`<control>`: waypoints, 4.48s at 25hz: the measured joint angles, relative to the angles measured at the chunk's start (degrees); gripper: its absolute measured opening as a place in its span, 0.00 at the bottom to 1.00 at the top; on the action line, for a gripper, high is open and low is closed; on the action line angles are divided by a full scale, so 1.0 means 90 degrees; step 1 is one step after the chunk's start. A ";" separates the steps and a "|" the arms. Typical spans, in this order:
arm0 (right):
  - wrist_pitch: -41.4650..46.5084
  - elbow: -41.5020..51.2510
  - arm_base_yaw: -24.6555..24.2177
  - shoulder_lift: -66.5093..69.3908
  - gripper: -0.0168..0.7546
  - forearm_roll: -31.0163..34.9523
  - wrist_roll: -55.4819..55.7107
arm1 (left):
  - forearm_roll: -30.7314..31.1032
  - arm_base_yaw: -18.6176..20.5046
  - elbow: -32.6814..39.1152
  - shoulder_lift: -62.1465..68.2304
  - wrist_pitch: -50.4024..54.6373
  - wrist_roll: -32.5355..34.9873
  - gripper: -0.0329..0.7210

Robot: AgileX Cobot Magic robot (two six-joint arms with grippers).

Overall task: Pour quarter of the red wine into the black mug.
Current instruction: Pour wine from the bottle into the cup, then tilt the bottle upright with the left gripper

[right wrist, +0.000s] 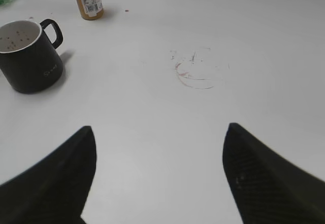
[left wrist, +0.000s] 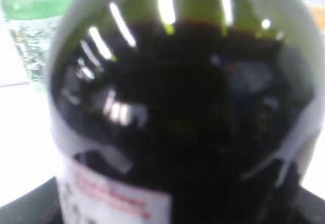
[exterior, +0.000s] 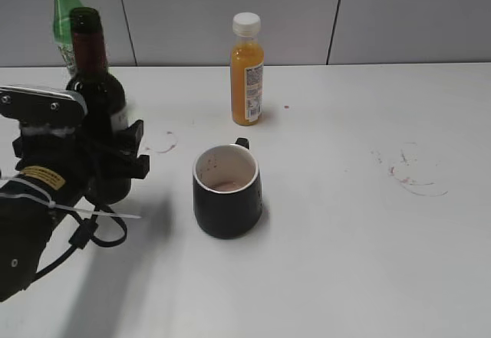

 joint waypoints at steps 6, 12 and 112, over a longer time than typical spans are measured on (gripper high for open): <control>-0.0006 0.0000 0.0000 0.0000 0.78 0.0000 0.0000 | -0.0255 -0.0426 0.0012 -0.0006 0.0000 0.0793 0.77; -0.0006 0.0000 0.0000 0.0000 0.78 0.0000 0.0000 | -0.0514 -0.0478 0.0087 -0.0006 0.0024 0.1297 0.77; -0.0013 0.0002 0.0000 0.0000 0.78 0.0000 0.0000 | -0.1543 -0.0484 -0.0460 0.0067 -0.0044 0.8414 0.77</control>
